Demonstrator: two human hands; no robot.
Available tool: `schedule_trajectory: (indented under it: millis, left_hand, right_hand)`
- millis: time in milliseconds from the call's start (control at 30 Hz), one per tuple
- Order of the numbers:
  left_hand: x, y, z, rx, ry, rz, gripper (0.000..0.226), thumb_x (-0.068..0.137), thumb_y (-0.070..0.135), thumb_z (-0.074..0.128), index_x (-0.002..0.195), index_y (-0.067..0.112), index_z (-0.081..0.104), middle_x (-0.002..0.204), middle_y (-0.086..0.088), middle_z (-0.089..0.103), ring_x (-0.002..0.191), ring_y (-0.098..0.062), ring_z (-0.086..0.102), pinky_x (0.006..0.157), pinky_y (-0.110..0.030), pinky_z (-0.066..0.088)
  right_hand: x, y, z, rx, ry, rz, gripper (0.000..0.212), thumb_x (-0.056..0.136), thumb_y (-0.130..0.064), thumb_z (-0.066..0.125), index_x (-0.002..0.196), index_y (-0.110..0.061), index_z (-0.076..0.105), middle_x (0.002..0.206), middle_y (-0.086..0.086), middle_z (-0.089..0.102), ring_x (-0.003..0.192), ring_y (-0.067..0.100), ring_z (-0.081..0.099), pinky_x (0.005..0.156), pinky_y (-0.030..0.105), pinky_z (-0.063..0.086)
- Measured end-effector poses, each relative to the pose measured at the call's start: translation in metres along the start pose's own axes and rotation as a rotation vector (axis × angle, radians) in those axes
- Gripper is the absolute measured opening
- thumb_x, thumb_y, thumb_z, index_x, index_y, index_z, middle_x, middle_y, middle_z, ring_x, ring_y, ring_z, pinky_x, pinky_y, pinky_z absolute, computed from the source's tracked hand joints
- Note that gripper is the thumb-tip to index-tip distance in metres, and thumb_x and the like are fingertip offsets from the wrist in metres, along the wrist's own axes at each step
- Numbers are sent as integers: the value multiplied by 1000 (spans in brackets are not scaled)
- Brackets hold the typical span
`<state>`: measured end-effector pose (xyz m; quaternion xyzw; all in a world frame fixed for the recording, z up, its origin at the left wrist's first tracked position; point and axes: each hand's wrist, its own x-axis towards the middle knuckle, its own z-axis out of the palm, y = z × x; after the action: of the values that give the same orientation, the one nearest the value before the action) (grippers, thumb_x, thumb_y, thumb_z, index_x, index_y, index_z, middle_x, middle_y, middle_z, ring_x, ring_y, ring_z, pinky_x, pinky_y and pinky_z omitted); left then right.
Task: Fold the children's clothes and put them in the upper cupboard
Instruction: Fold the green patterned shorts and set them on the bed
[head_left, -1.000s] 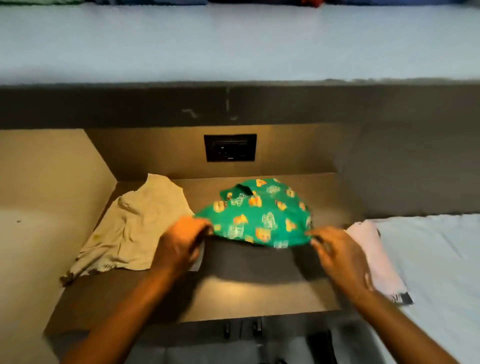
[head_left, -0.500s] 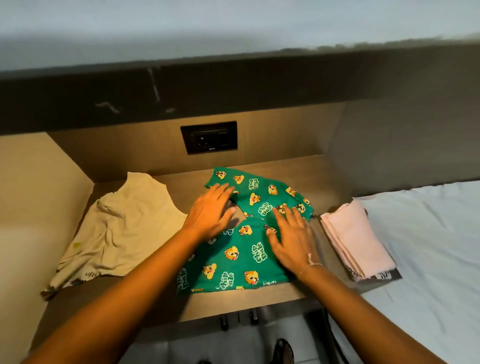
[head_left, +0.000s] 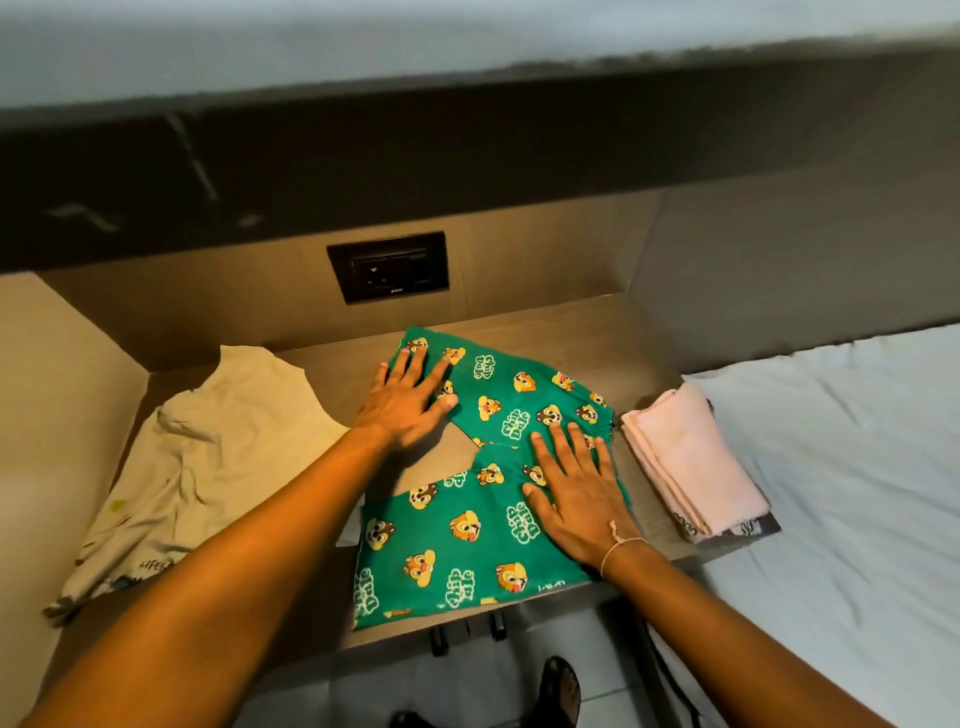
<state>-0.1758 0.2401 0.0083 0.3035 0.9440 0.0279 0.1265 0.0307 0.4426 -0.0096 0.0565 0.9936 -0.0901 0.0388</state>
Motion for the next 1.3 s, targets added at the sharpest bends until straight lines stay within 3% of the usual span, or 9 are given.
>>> schedule_trajectory:
  millis: [167,300,400,533,667,833,933,1100,1300]
  left_hand:
    - [-120,5,5,-125,153,331,77,84,80,37,146,34,35,157,1,31,144,-23,27,113,-48,20]
    - [-208,-11,42,-114,53,365,79,75,83,51,138,36,50,152,6,40,143,-19,32,113,-48,31]
    - [-227,-11,57,-68,90,373,71,80,70,59,137,29,53,152,2,39,143,-22,31,113,-53,29]
    - [-239,-13,68,-60,170,416,57,71,38,77,124,20,66,140,-8,54,132,-32,47,102,-60,40]
    - [-253,-11,61,-260,283,356,32,93,38,51,106,21,75,122,0,67,121,-25,59,99,-50,48]
    - [-233,-15,11,-851,184,25,40,79,-7,62,84,30,76,86,14,75,81,-5,70,69,-12,52]
    - [-197,-22,-28,-1012,84,-27,33,85,-12,61,85,18,75,78,0,74,71,-10,70,60,-17,53]
    - [-118,-19,-65,-1058,42,-85,11,95,16,59,95,13,70,80,-6,74,67,-13,69,47,-22,51]
    - [-17,-7,-61,-975,-26,-157,16,97,20,58,94,5,64,87,-20,72,72,-27,70,54,-30,51]
  right_hand:
    - [-43,20,-12,200,191,-190,54,99,-55,33,147,-30,35,156,-3,32,148,17,15,121,45,15]
    - [-87,37,8,71,105,-376,62,91,-66,44,142,-30,44,157,-3,31,149,22,16,120,46,14]
    - [-92,40,19,-30,90,-416,56,91,-62,47,136,-29,53,153,1,38,145,28,27,117,51,22]
    - [-95,39,24,81,281,-435,32,95,-38,48,112,-22,70,132,3,62,126,31,54,102,52,45]
    - [-106,35,19,171,339,-443,35,100,-35,41,97,-21,73,117,-2,69,114,26,61,96,43,49]
    - [-112,27,-4,431,293,-296,23,98,-39,45,104,-29,65,102,-13,67,99,10,63,94,27,45]
    - [-102,22,-24,538,308,-202,20,96,-44,48,106,-34,61,103,-18,67,90,2,65,75,22,52]
    - [-54,30,-50,456,363,23,25,91,-48,53,104,-34,69,92,-8,74,76,10,67,58,23,48]
    - [-11,41,-43,299,217,272,25,94,-50,51,103,-31,65,87,-1,73,77,22,65,60,29,50]
